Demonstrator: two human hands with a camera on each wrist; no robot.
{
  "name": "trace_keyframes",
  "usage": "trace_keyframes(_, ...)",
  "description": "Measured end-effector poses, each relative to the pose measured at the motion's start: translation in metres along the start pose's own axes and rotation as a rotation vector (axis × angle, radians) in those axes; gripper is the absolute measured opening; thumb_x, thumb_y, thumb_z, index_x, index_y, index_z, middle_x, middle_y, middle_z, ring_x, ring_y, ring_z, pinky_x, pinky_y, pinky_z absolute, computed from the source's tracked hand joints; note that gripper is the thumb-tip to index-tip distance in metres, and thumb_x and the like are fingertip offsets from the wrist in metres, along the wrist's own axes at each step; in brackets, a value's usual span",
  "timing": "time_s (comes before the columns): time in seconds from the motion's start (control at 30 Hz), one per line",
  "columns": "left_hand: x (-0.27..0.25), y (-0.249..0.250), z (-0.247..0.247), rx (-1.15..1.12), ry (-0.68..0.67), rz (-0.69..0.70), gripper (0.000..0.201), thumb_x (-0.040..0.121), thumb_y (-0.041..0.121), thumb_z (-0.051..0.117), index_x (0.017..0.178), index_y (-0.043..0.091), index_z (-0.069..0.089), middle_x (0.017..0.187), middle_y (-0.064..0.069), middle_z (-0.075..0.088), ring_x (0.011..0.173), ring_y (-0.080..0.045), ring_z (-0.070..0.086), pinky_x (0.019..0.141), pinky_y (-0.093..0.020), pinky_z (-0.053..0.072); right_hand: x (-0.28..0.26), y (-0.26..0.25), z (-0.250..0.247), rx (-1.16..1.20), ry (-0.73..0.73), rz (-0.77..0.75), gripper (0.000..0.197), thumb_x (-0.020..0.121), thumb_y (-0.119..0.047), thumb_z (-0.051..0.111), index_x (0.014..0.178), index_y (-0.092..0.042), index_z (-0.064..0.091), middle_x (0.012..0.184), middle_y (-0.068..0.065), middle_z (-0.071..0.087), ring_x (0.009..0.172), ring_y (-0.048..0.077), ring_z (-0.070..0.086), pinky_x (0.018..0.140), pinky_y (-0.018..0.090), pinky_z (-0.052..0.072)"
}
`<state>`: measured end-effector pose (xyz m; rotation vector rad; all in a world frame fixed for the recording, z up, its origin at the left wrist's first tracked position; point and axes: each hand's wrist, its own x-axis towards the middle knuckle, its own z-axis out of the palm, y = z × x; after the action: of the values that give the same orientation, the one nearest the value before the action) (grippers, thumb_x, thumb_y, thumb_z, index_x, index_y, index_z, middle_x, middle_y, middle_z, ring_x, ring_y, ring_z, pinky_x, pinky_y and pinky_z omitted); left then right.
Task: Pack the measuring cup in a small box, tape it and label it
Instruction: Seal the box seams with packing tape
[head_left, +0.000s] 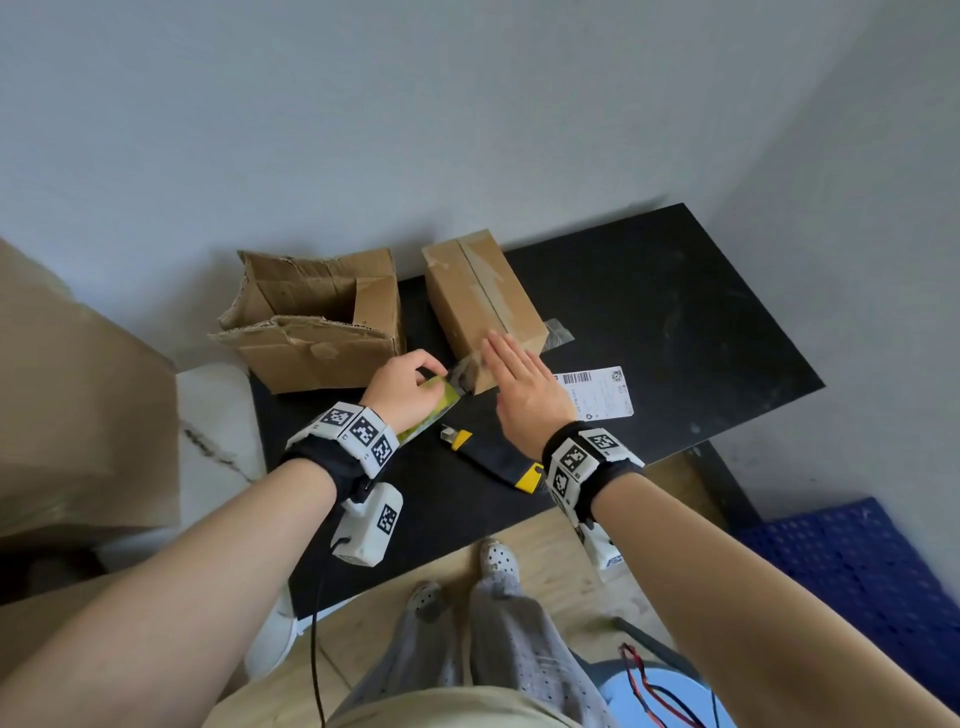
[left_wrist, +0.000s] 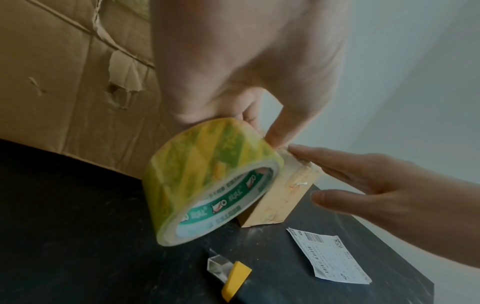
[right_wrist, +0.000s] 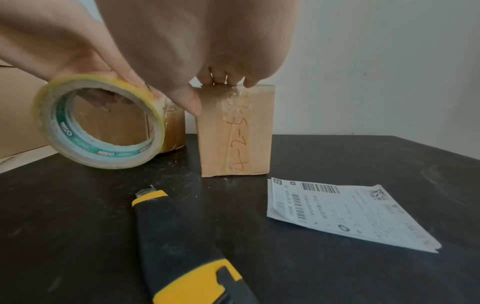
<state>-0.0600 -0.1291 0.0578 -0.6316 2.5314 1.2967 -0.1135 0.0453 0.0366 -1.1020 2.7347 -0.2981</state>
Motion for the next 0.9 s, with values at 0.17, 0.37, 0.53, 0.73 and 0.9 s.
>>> trace_keyframes(0.17, -0.002, 0.0, -0.002, 0.065, 0.015, 0.016, 0.015, 0.086, 0.018, 0.059, 0.101, 0.019, 0.061, 0.079, -0.005, 0.065, 0.076, -0.019, 0.061, 0.067, -0.032, 0.048, 0.001, 0.0, 0.001, -0.004, 0.004, 0.001, 0.073, 0.087, -0.001, 0.045, 0.15, -0.012, 0.011, 0.159, 0.003, 0.005, 0.147, 0.017, 0.001, 0.116, 0.029, -0.002)
trace_keyframes(0.37, -0.001, -0.01, -0.01, 0.224, 0.018, -0.04, 0.017, 0.086, 0.015, 0.057, 0.102, 0.018, 0.06, 0.094, -0.003, 0.059, 0.087, -0.019, 0.057, 0.076, -0.032, 0.048, 0.002, 0.001, 0.002, 0.045, 0.033, 0.04, 0.074, 0.084, 0.004, 0.045, 0.15, -0.012, 0.014, 0.159, 0.002, 0.009, 0.147, 0.018, 0.004, 0.12, 0.033, 0.005)
trace_keyframes(0.53, -0.012, -0.038, -0.016, 0.163, -0.021, -0.121, 0.012, 0.086, 0.018, 0.058, 0.097, 0.021, 0.06, 0.088, -0.005, 0.06, 0.084, -0.023, 0.059, 0.076, -0.034, 0.049, 0.003, -0.001, 0.003, 0.068, 0.034, 0.057, 0.074, 0.085, 0.002, 0.046, 0.15, -0.014, 0.013, 0.159, -0.002, 0.007, 0.147, 0.016, 0.001, 0.119, 0.033, 0.003)
trace_keyframes(0.73, -0.027, -0.039, -0.021, -0.016, -0.076, -0.055, 0.013, 0.086, 0.018, 0.063, 0.095, 0.024, 0.057, 0.091, -0.011, 0.067, 0.085, -0.026, 0.064, 0.082, -0.044, 0.053, 0.002, -0.015, 0.0, 0.082, 0.196, 0.005, 0.056, 0.078, 0.004, 0.054, 0.132, -0.004, 0.047, 0.143, 0.013, 0.042, 0.13, 0.032, 0.042, 0.108, 0.044, 0.032)
trace_keyframes(0.9, -0.04, -0.028, -0.028, -0.101, -0.101, 0.023, 0.019, 0.084, 0.016, 0.066, 0.1, 0.022, 0.058, 0.088, -0.013, 0.068, 0.086, -0.027, 0.065, 0.08, -0.043, 0.055, -0.001, -0.047, -0.01, 0.231, 0.229, -0.067, 0.018, 0.089, -0.012, 0.058, 0.105, -0.005, 0.061, 0.102, 0.012, 0.06, 0.086, 0.029, 0.06, 0.07, 0.04, 0.051)
